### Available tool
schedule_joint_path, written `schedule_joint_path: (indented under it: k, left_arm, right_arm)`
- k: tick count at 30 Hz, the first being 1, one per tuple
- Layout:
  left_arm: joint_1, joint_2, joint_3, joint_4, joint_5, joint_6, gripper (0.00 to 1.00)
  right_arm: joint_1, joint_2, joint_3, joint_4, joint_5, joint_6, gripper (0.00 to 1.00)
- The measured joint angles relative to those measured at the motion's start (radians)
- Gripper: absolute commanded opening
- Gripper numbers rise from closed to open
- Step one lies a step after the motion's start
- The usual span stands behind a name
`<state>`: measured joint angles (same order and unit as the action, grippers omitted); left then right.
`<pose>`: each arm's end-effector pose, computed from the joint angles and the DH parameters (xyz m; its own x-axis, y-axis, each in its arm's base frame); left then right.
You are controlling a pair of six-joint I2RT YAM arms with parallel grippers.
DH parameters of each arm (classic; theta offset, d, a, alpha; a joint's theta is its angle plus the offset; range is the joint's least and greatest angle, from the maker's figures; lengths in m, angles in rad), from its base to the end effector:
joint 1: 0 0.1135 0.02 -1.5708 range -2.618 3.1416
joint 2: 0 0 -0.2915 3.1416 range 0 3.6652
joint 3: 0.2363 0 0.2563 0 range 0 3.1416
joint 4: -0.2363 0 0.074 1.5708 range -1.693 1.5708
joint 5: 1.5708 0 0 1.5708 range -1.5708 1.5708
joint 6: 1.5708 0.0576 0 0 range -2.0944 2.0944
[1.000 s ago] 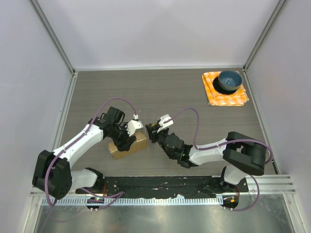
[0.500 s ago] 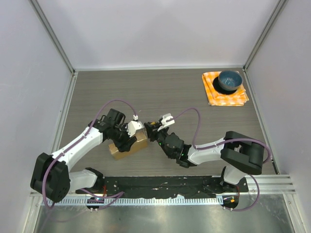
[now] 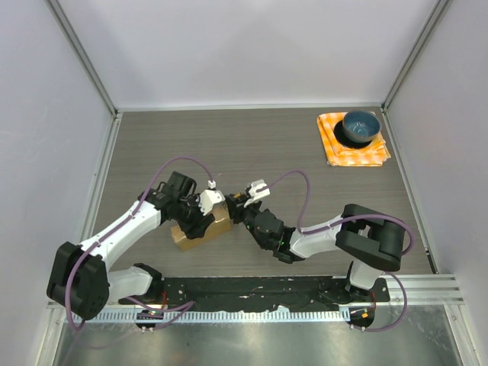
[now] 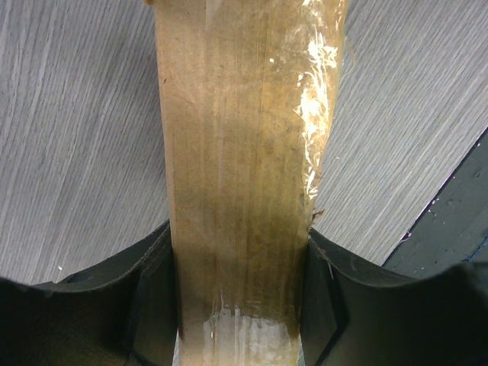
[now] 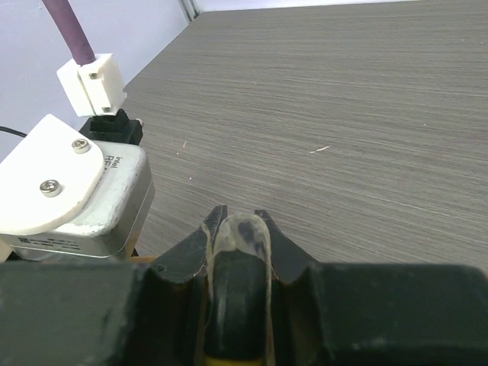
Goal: Unpack the express box
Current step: Cut the express box at the center of the board.
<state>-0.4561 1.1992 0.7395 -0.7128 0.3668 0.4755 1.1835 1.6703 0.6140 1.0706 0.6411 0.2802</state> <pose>0.1827 -0.1126 0.2106 -0.4903 0.7165 -0.4962 0.8554 0.5048 -0.1163 0.1618 0.3055 0.2179 -0.1376 0.2496 -0.9585 -0.4976 0.8194 0.2847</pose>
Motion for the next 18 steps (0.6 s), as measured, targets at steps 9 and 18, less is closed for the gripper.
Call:
schedule_joint_path:
  k: [9,18]
  left_arm:
    - [-0.001,-0.008,-0.005,0.004,-0.014,-0.032,0.46]
    - [-0.032,-0.031,-0.022,-0.003,-0.025,-0.058,0.33]
  right_arm:
    - [0.014,0.007,0.016,-0.026,0.0,-0.017,0.01]
    - [0.114,-0.04,0.035,-0.161,0.143,-0.059,0.01]
